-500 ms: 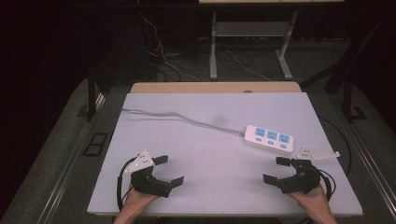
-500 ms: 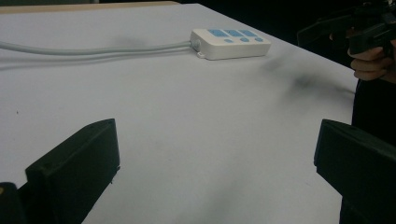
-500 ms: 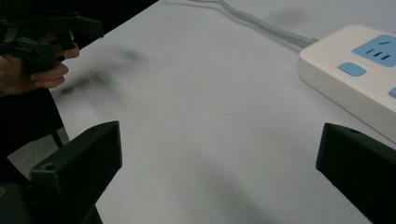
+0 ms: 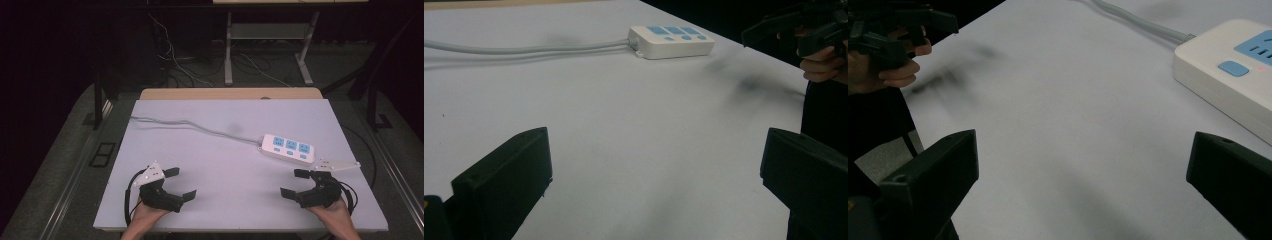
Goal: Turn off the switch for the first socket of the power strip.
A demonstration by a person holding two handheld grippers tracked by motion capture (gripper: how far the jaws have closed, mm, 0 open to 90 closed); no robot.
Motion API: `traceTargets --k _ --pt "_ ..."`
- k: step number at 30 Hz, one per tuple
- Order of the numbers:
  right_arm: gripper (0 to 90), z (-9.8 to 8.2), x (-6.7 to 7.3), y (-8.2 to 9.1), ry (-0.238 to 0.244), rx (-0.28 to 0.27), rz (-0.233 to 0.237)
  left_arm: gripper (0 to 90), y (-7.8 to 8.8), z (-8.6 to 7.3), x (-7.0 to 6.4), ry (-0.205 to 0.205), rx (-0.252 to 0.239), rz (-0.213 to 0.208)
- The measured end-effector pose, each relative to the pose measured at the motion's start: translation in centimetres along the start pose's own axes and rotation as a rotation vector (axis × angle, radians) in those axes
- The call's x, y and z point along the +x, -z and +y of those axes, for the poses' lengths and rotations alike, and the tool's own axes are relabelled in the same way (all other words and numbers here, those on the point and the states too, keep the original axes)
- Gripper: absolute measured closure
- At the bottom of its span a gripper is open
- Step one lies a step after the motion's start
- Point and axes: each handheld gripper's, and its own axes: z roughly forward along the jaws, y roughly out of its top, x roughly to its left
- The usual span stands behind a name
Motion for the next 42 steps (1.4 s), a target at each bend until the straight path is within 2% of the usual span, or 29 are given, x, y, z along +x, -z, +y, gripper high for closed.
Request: traceTargets --k 17,30,42 --pt "0.1 0.0 0.1 0.0 -0.007 0.026 0.001 0.0 0.1 -0.1 -0.1 -0.001 0.004 -0.006" --pt "0.1 0.2 0.0 -0.3 -0.003 0.067 0.013 0.0 0.1 -0.2 0.1 0.001 0.012 -0.002" --pt "0.1 1.4 -0.7 0.7 -0.005 0.076 0.006 0.0 0.1 -0.3 0.1 0.003 0.019 0.000"
